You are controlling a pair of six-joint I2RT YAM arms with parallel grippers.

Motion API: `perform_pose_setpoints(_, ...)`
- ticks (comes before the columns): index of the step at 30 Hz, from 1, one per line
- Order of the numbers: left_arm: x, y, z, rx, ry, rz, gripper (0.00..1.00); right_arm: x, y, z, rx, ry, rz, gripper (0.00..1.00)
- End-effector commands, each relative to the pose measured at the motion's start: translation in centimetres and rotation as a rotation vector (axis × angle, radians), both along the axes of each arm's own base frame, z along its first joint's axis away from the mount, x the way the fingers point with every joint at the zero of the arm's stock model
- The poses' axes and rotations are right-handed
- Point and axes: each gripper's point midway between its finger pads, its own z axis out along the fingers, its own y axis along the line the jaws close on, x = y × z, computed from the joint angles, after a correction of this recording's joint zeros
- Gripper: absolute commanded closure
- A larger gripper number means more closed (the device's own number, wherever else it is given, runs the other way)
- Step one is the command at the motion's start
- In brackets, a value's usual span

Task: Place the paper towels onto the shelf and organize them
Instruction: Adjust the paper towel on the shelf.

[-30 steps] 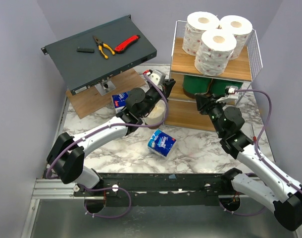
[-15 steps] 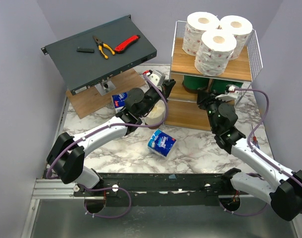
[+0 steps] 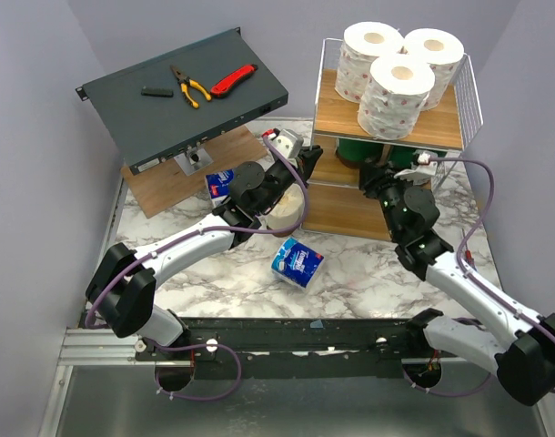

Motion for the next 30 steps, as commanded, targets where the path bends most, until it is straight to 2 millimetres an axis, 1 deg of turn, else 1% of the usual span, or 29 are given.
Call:
perform_pose_setpoints(1,-0.9,-0.6,0.1,-0.029,0.015,-0.048,1.00,-3.2,2.9,2.4,-0.070,-0.024,0.236,0.65)
perform_pose_setpoints(5,-0.8,-0.6,0.1,-0.032,0.022,-0.041,1.00,-6.4,4.1,3.2,-0.123,-0.018,0.389,0.63)
perform_pose_setpoints(6,-0.7,-0.5,0.0,-0.030,0.025,-0.037,1.00,-7.0,3.8,3.3,-0.132,-0.014,0.394,0.62)
perform_pose_setpoints(8,-0.7,-0.5,0.2,-0.033,0.025,-0.034,1.00,-7.8,2.3,3.6,-0.150,-0.003,0.346,0.63)
perform_pose_setpoints(12,-0.7,-0.5,0.4,-0.041,0.027,-0.034,1.00,-8.4,-2.3,3.3,-0.194,0.046,0.147,0.67)
perform_pose_setpoints(14,-0.7,-0.5,0.4,-0.043,0.028,-0.034,1.00,-8.7,-3.9,3.4,-0.202,0.052,0.072,0.70)
perform_pose_setpoints(16,-0.7,-0.5,0.4,-0.045,0.028,-0.033,1.00,-9.0,-5.2,3.4,-0.198,0.047,0.016,0.73)
perform_pose_setpoints(18,-0.7,-0.4,0.4,-0.044,0.025,-0.033,1.00,-9.1,-6.5,3.6,-0.176,0.032,-0.053,0.76)
perform_pose_setpoints(21,-0.8,-0.5,0.5,-0.044,0.025,-0.035,1.00,-8.9,-8.1,3.3,-0.165,0.015,-0.144,0.79)
perform_pose_setpoints(23,-0.7,-0.5,0.4,-0.043,0.027,-0.038,1.00,-8.5,-8.6,3.2,-0.163,0.009,-0.185,0.79)
perform_pose_setpoints(26,-0.8,-0.6,0.3,-0.044,0.032,-0.045,1.00,-7.6,-8.9,2.2,-0.171,0.037,-0.234,0.80)
perform_pose_setpoints(27,-0.9,-0.7,0.3,-0.043,0.034,-0.048,1.00,-7.2,-9.0,2.3,-0.161,0.033,-0.252,0.80)
perform_pose_setpoints(30,-0.8,-0.8,0.2,-0.041,0.036,-0.050,1.00,-6.2,-9.0,1.6,-0.156,0.043,-0.286,0.80)
